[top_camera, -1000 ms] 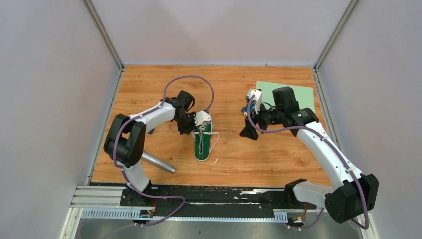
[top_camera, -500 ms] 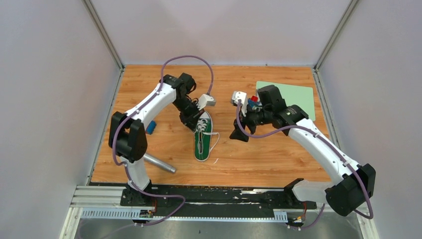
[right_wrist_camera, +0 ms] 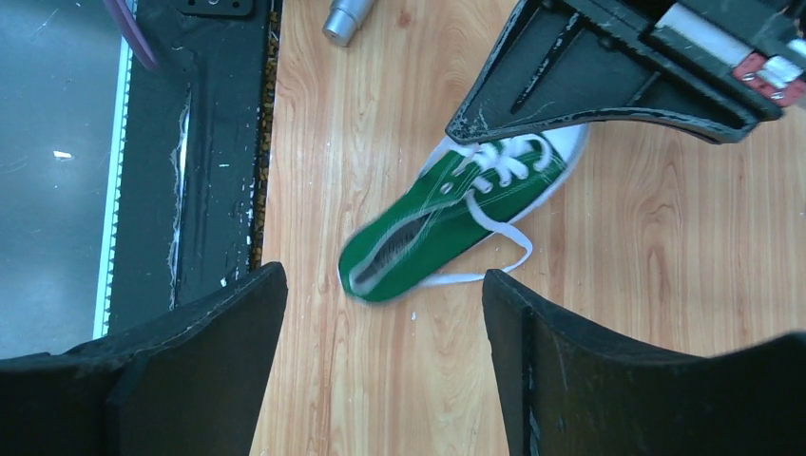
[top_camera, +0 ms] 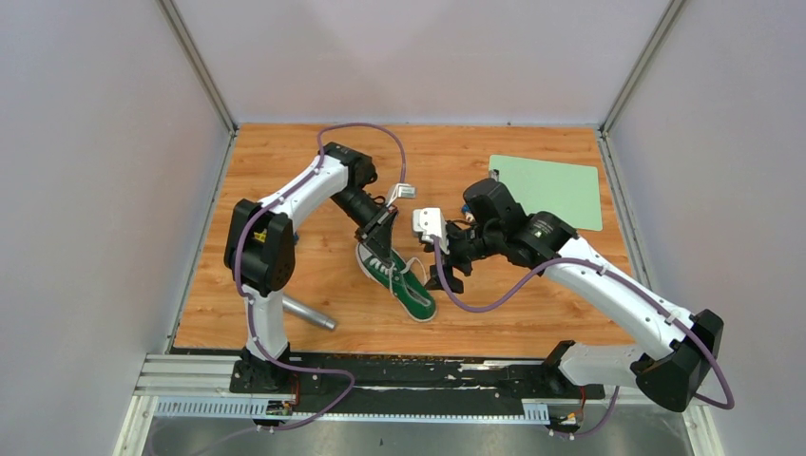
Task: Tie the shoes
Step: Move the shoe to the center of the board.
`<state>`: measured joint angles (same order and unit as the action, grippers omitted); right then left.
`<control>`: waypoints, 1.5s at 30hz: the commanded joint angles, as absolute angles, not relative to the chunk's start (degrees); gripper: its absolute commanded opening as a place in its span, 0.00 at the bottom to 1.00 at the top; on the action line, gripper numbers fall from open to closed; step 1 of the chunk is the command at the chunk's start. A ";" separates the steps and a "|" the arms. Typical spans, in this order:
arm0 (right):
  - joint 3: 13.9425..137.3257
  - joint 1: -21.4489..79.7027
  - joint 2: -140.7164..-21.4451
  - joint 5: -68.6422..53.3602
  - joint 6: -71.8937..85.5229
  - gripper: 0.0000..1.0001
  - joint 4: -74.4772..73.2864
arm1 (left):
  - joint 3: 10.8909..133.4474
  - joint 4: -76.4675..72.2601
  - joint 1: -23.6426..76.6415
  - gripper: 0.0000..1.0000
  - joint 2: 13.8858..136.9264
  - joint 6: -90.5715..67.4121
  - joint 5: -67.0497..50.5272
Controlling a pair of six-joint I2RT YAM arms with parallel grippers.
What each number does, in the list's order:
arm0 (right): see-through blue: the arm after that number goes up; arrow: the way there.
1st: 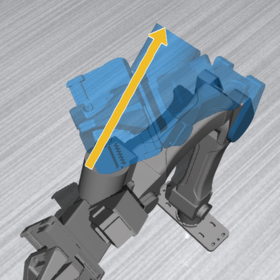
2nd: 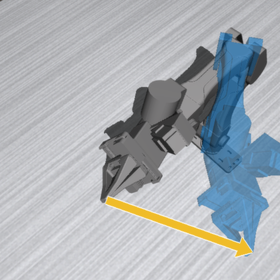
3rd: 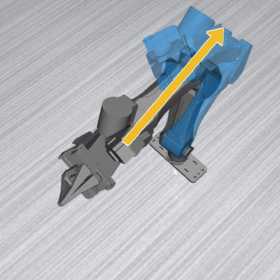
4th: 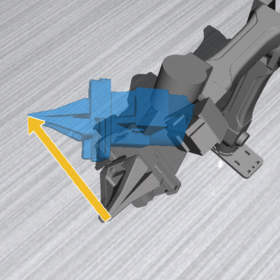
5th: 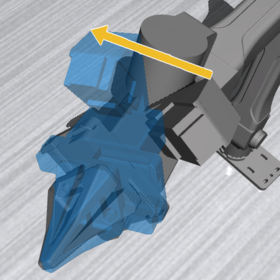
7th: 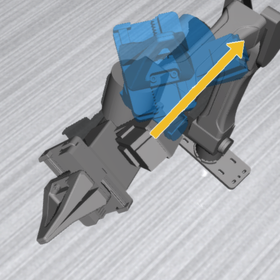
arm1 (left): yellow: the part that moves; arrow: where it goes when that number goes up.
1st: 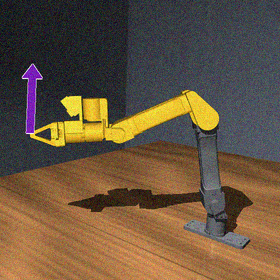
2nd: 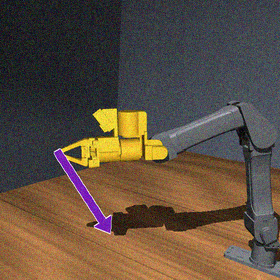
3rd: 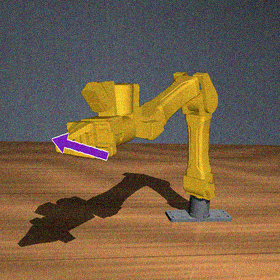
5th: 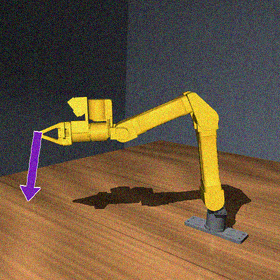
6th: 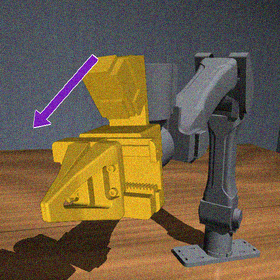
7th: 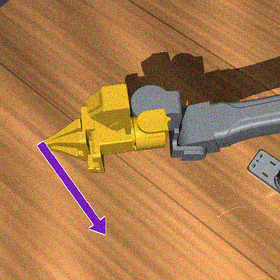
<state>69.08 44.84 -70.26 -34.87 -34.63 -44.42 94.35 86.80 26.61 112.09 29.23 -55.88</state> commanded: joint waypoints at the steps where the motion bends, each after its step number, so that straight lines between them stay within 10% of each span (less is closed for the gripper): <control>1: 72.14 45.18 -70.07 -34.66 -36.96 0.76 -45.07 | 98.49 94.97 26.81 0.00 108.53 26.89 -67.35; 11: 65.29 45.37 -71.45 -31.31 -40.93 0.75 -44.36 | 95.46 86.31 23.87 0.00 114.19 20.20 -48.34; 24: 41.53 55.97 -58.85 -23.52 -64.10 0.56 -31.14 | 88.64 68.78 17.25 0.40 95.13 11.48 -27.68; 45: 41.54 58.60 -84.50 -23.48 -80.20 0.45 -11.87 | 75.60 65.46 7.23 0.42 69.83 10.28 -28.39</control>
<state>38.50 58.15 -81.80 -24.03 -77.38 -16.49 76.58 66.98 8.91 73.58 10.17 -28.14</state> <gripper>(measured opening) 0.480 0.419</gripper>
